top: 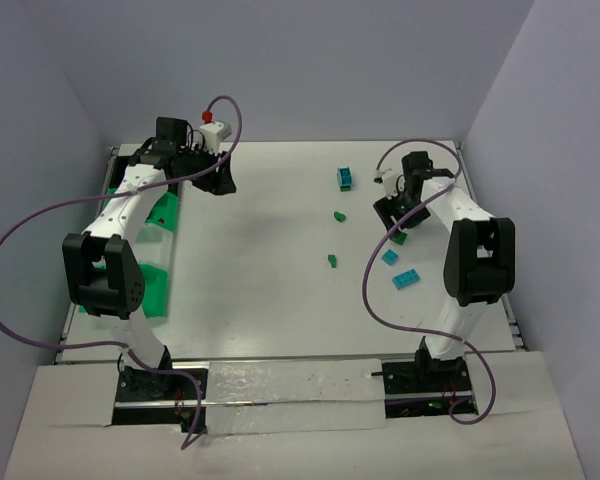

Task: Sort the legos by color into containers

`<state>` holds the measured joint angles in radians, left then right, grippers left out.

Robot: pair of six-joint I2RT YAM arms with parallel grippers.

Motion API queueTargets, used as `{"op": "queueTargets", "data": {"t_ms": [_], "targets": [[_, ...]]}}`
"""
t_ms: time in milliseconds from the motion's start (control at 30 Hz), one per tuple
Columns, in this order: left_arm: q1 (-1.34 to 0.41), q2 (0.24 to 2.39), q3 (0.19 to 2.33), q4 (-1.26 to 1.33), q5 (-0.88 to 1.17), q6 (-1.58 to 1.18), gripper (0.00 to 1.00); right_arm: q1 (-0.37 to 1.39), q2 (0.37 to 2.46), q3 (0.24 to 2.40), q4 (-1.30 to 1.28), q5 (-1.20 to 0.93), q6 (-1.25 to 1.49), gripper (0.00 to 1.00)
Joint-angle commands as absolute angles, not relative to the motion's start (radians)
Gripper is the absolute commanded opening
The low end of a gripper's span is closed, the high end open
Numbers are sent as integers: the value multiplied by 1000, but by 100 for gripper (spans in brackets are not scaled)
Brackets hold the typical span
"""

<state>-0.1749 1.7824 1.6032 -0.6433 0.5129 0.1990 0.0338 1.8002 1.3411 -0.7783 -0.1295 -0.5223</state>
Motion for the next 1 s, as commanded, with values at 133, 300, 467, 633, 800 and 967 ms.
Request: {"op": "queueTargets", "data": {"t_ms": [133,300,467,633,800,967], "targets": [[-176,1762,1633,-656,529,221,59,25,1889,1398,-744,-117,-627,71],[-176,1753,1612,-650,526,217,59,23,1931,1389,-721,-102,-660,70],[-176,1736,1581,-643,531,213,59,21,1957,1373,-711,-93,-670,57],[-175,1699,1526,-614,535,218,57,20,1952,1382,-710,-102,-668,33],[-158,1632,1443,-512,604,178,58,21,1912,1552,-814,-312,-556,16],[-158,1517,1293,-279,715,142,61,43,1882,1754,-807,-763,-190,0]]}}
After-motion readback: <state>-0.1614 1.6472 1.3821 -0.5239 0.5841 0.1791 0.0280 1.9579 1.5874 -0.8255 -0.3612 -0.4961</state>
